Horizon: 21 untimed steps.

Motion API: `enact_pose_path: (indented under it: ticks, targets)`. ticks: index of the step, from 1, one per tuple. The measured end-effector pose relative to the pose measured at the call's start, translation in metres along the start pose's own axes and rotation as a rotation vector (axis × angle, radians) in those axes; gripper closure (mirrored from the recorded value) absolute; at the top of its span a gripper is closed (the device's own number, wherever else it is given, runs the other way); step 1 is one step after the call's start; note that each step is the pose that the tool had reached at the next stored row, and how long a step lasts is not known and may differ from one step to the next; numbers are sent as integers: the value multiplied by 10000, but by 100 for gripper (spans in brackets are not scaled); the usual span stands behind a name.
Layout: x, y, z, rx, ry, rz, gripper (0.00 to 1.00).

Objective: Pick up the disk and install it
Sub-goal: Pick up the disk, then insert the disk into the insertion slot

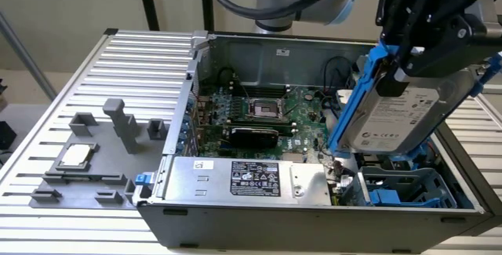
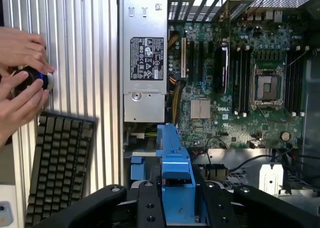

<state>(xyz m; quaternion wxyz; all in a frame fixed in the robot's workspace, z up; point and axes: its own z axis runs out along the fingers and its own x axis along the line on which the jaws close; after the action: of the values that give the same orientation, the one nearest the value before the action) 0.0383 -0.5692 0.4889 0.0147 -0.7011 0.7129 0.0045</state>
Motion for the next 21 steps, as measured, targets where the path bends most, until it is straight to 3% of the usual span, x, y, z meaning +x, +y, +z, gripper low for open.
enact_pose_path:
  ticks: [6, 14, 21]
  targets:
    - [156, -160, 32, 0, -1, 0, 67]
    - [201, -509, 143, 0, 0, -1, 67]
    - [200, -585, 271, 0, 0, 1, 67]
